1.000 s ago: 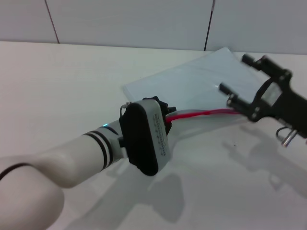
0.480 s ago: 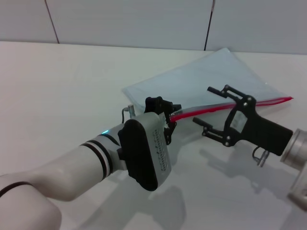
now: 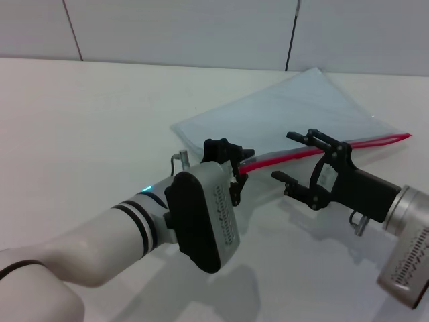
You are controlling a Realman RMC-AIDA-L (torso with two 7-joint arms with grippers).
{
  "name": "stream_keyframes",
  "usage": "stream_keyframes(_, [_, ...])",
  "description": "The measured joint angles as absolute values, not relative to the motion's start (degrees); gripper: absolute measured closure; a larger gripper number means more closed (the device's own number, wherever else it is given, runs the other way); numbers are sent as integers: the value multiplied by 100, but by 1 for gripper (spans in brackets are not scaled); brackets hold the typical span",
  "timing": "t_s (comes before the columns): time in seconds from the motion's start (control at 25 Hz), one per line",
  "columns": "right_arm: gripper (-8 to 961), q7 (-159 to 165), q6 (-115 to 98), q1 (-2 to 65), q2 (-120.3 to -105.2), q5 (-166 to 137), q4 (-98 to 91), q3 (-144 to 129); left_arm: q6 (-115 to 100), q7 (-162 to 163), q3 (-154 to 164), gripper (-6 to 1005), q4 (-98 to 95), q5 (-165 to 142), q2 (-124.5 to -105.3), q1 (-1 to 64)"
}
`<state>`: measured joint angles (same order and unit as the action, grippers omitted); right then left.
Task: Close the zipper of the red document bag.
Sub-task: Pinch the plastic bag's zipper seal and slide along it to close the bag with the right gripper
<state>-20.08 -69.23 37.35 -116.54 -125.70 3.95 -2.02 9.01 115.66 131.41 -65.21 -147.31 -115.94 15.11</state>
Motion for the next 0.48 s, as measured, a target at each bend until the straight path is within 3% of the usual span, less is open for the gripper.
stream_keyframes(0.4, [393,-2674,-6545,3713,-11654,-12559,608,166,906,11471,13182,945,-6522,-14738,-11596,1500])
stream_keyframes(0.48, [539,-2714,-6480,3713,-11654,-12559,615,166,912,11470,13183,945,-6522,-14739,-11597,1496])
